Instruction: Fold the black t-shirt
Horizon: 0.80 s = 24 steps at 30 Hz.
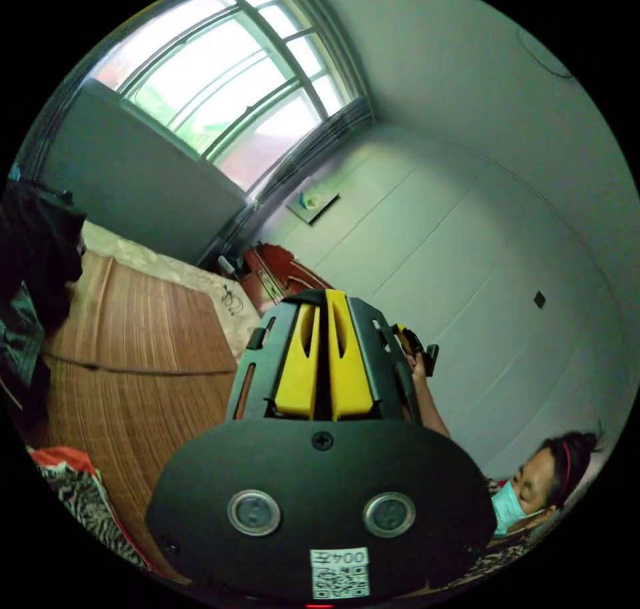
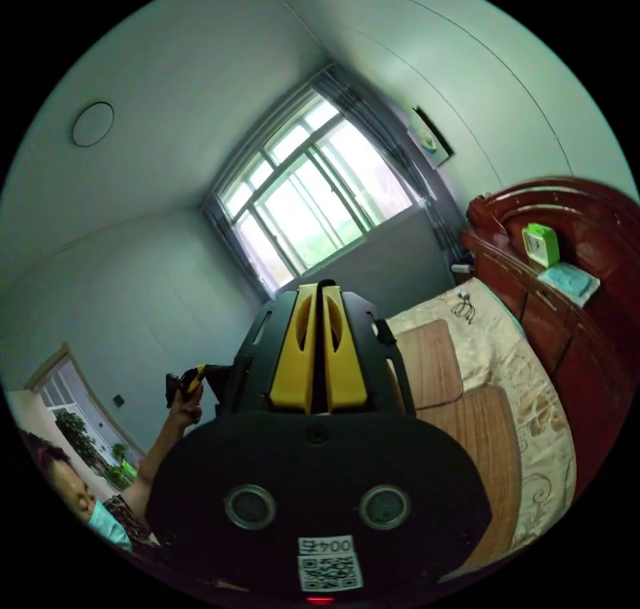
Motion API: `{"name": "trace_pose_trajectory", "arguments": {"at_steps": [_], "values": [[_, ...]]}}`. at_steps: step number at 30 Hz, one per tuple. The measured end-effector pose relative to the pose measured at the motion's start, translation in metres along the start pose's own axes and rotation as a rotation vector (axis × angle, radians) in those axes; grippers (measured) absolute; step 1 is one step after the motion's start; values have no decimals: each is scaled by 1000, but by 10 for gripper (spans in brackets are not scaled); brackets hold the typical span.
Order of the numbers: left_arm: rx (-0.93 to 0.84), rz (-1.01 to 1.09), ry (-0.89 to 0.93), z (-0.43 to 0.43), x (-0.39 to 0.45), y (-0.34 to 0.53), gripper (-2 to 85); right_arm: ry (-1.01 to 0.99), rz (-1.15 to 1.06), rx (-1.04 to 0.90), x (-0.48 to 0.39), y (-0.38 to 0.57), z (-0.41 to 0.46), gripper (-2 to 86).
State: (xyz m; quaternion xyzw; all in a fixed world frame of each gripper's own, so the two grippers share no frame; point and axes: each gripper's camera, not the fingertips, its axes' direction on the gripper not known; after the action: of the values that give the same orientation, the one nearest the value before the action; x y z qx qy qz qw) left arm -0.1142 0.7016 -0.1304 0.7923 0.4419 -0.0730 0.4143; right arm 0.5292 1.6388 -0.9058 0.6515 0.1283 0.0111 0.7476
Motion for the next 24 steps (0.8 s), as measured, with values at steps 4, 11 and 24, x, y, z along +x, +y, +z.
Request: {"name": "trace_pose_trajectory", "arguments": {"at_steps": [4, 11, 24], "values": [[77, 143, 19, -8, 19, -28, 35, -21, -126, 73, -20, -17, -1, -5], [51, 270, 140, -60, -6, 49, 36, -134, -333, -83, -8, 58, -21, -4], [-311, -302, 92, -78, -271, 443, 36, 55, 48, -630, 181, 425, 9, -4]]}}
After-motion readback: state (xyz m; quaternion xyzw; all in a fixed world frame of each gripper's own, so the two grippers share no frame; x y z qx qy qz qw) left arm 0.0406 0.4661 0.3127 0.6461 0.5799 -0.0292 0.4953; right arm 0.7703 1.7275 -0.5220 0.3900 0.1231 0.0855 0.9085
